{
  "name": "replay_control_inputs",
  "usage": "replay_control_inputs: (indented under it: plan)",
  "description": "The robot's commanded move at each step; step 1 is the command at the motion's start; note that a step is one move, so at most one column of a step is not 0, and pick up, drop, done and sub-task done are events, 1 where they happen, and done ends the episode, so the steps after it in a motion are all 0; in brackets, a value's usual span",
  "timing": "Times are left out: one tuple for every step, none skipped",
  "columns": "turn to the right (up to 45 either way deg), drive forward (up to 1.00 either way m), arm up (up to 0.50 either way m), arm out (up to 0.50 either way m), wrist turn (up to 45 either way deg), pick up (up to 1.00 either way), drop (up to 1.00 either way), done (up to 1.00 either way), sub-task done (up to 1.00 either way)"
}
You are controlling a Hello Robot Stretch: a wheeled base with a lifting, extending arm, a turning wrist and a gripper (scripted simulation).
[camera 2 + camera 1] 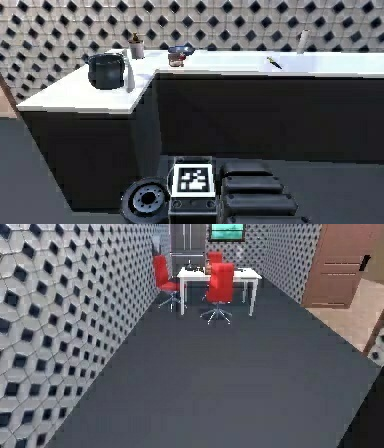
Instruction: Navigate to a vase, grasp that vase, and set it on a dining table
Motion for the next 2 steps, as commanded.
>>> replay_control_inputs:
  plan:
    - [0.0, 1.00, 0.00, 0.00, 0.0, 0.00, 0.00, 0.00, 0.00]
    - [-3.0, 0.00, 0.00, 0.00, 0.0, 0.00, 0.00, 0.00, 0.00]
